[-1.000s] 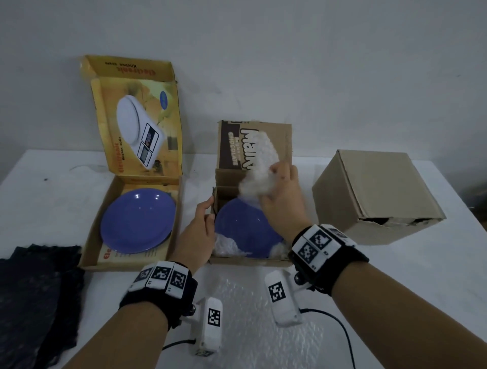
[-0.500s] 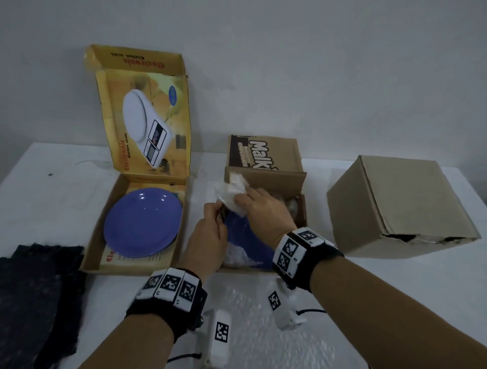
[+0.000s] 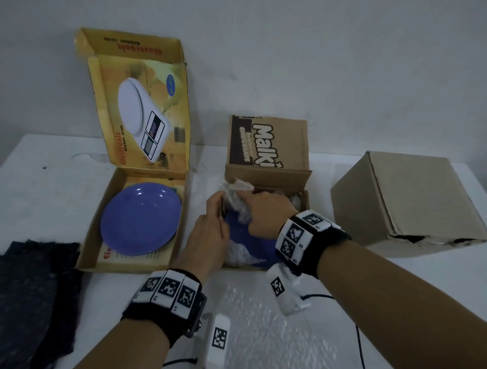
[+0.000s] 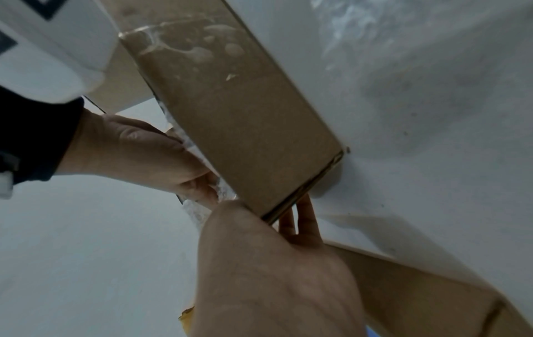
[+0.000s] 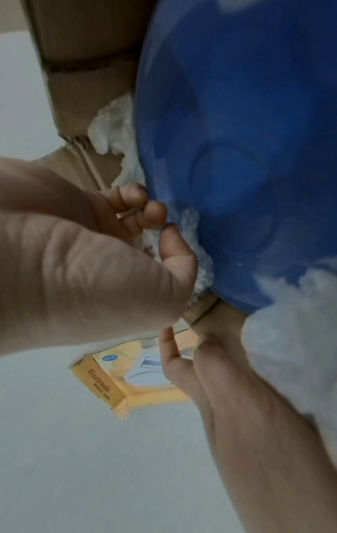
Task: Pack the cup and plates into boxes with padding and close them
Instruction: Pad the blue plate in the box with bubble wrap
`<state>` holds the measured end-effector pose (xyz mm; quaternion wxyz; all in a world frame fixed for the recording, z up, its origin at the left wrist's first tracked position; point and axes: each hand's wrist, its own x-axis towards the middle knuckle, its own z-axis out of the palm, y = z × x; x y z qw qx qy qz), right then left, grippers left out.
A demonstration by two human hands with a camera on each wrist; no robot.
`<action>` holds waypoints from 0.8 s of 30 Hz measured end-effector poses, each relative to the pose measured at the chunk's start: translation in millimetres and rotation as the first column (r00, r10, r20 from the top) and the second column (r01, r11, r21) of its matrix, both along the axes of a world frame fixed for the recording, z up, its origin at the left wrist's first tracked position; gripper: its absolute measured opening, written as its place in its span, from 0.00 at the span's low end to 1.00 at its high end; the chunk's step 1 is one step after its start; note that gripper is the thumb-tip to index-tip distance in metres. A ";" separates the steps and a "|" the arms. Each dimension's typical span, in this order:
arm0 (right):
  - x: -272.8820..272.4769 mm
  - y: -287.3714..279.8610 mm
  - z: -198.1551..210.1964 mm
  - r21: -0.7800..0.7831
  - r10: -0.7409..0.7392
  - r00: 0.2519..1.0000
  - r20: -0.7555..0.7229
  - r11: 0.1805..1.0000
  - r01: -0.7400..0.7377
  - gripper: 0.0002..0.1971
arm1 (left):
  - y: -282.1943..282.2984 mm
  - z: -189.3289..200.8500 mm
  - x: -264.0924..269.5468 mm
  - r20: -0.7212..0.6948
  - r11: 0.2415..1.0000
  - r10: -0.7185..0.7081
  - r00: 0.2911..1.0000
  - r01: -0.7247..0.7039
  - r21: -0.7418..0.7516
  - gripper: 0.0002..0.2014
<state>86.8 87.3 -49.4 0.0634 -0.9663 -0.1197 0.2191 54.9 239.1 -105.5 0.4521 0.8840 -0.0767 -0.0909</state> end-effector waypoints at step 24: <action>-9.2 5.7 1.2 -0.096 0.167 0.953 0.253 0.984 -0.147 0.21 | -4.5 3.5 -2.2 -0.017 0.999 0.039 0.999 -0.039 0.000 0.26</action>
